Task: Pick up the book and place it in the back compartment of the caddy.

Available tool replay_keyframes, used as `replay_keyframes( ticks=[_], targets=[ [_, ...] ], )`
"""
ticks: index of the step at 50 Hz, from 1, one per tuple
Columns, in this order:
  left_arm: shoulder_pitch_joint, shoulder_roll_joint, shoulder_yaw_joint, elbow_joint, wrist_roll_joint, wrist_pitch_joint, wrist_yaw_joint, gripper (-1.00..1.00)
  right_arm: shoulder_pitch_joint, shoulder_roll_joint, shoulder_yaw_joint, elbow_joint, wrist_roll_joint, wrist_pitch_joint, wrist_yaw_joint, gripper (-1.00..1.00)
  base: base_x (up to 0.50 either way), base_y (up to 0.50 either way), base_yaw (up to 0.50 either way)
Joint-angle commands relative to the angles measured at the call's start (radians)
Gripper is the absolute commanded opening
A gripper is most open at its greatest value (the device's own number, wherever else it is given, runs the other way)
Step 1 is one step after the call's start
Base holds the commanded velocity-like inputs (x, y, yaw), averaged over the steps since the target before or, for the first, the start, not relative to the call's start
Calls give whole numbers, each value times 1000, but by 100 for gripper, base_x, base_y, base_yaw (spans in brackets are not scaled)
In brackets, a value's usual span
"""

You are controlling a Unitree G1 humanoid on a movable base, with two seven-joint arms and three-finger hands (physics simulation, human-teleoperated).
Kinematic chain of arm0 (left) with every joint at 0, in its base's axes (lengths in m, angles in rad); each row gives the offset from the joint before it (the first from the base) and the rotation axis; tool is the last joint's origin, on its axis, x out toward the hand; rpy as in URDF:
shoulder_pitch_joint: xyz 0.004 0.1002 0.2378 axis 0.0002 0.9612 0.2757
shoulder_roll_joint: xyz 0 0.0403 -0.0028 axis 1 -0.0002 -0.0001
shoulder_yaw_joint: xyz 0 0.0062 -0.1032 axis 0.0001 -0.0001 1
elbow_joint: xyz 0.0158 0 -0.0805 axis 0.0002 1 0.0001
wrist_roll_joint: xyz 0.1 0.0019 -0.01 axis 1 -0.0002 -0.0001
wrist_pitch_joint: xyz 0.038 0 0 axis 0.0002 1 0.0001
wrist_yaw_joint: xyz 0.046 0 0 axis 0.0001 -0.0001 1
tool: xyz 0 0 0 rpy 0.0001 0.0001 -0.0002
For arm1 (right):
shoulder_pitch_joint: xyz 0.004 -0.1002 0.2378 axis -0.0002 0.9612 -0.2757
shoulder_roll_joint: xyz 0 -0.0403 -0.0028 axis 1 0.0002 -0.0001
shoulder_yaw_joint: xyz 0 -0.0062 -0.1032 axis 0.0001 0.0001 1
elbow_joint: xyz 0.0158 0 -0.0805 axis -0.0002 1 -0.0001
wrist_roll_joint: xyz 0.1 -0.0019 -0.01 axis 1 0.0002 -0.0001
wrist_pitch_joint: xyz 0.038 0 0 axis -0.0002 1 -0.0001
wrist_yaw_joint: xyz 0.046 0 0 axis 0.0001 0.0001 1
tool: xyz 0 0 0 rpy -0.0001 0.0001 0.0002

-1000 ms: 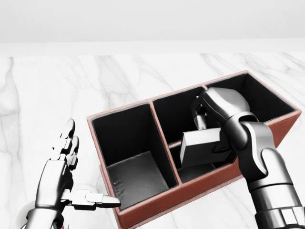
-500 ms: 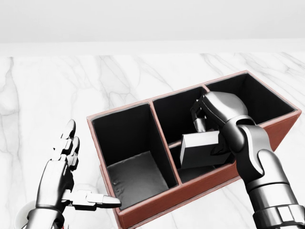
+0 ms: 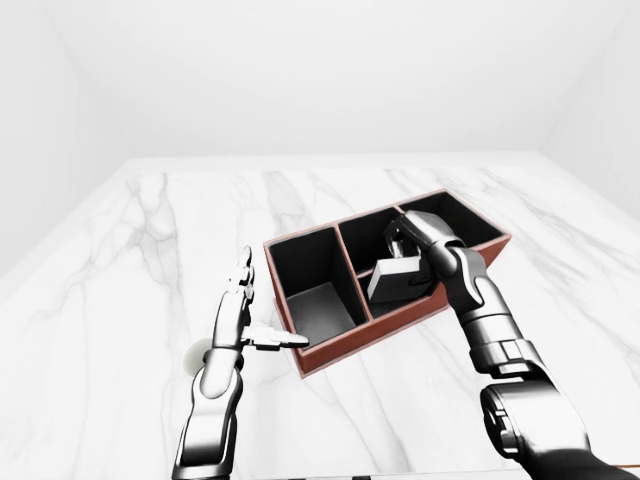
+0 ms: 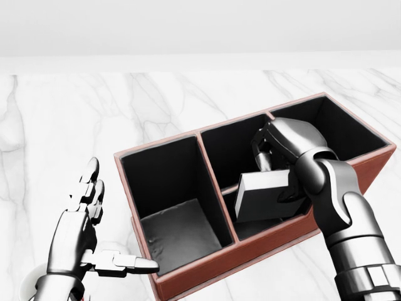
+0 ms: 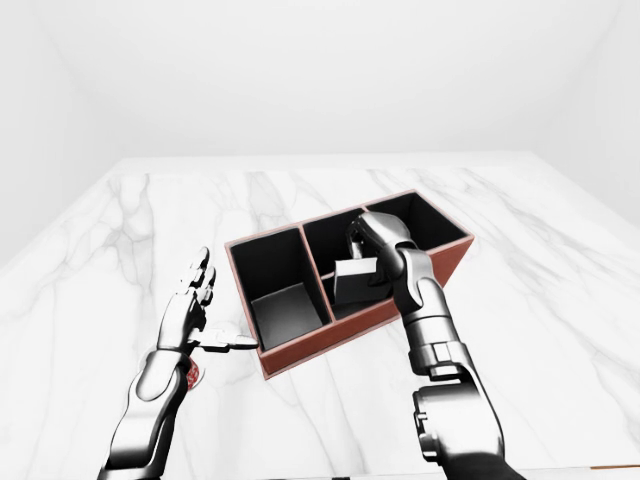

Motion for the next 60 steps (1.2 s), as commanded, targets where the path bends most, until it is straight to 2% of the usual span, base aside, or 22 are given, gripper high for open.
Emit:
replay_keyframes(
  ticks=[1,6,7,24,39,56,60],
  targets=[
    [0,0,-3,-3,-1,0,0,100,2,13,6,64,-59,0,-131,-100,0,0,1],
    [0,-1,-4,-4,-2,0,0,100,-1,14,8,77,-60,0,-133,-100,1,0,1],
    [0,-1,-4,-4,-2,0,0,100,-7,14,9,82,-59,0,-135,100,0,0,1],
    [-3,0,-3,1,-3,0,1,100,2,14,12,80,-79,0,-160,100,1,0,1],
    [-4,0,-3,15,-2,0,3,100,102,27,-31,-310,-39,0,44,100,0,0,0],
    [-2,0,-3,11,-3,0,1,100,148,31,-57,-511,-3,0,156,100,0,0,0],
    [1,0,-4,2,-2,0,1,100,158,28,-66,-559,13,22,182,100,0,0,0]
  ],
)
